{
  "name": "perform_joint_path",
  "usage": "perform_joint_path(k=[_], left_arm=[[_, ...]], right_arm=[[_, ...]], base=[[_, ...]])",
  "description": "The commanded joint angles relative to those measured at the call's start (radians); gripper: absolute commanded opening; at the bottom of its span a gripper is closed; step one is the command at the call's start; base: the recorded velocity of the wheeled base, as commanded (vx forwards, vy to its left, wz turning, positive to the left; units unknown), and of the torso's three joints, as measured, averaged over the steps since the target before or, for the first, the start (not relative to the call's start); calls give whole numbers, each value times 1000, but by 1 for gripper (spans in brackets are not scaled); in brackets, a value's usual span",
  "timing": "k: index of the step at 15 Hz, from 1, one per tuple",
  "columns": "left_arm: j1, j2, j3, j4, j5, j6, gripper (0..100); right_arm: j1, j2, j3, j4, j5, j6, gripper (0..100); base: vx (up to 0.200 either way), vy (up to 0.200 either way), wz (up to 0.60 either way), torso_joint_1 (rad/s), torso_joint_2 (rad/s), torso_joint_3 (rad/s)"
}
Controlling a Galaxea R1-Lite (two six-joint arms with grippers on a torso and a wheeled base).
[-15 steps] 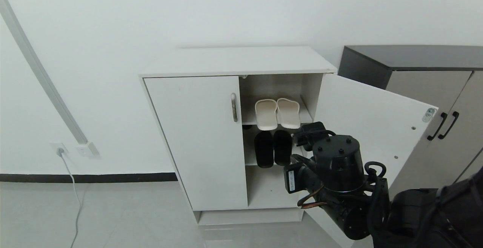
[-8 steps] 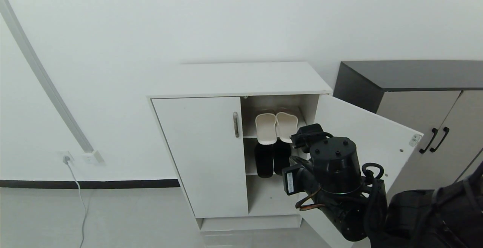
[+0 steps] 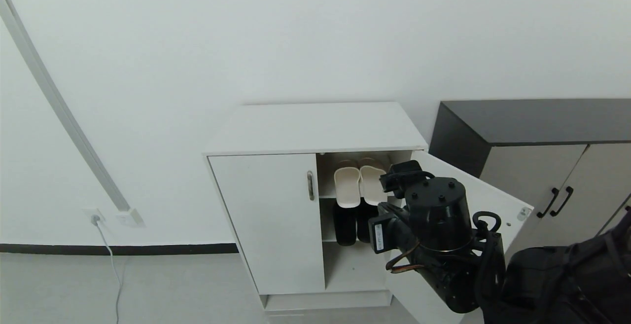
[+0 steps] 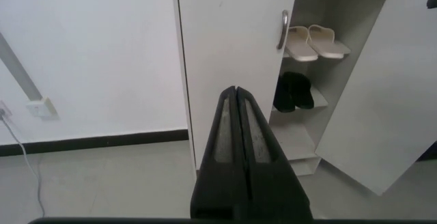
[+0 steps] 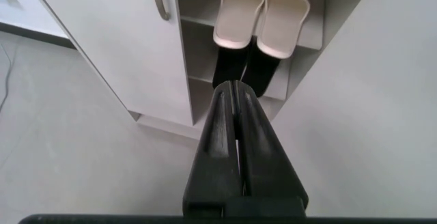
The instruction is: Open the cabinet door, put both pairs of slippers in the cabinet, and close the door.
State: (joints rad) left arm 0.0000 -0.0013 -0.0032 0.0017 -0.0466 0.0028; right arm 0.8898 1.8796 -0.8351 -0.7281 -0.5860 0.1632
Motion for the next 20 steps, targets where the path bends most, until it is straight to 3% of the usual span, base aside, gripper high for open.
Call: perform_joint_path(k=[1, 12, 18, 20], left_arm=[[0, 1, 0, 0, 1, 0, 0], [0, 1, 0, 0, 1, 0, 0], [0, 1, 0, 0, 1, 0, 0], [0, 1, 0, 0, -1, 0, 0]], right_arm=[[1, -5, 4, -1, -2, -1, 0], [1, -17, 11, -4, -3, 1, 0], [1, -22, 24, -2, -2, -5, 0], [1, -22, 30, -4, 3, -5, 0]], base=[[0, 0, 0, 261, -583, -320], [0, 0, 0, 213, -469, -257], [0, 0, 0, 27, -60, -30], [0, 0, -600, 5, 2, 5]])
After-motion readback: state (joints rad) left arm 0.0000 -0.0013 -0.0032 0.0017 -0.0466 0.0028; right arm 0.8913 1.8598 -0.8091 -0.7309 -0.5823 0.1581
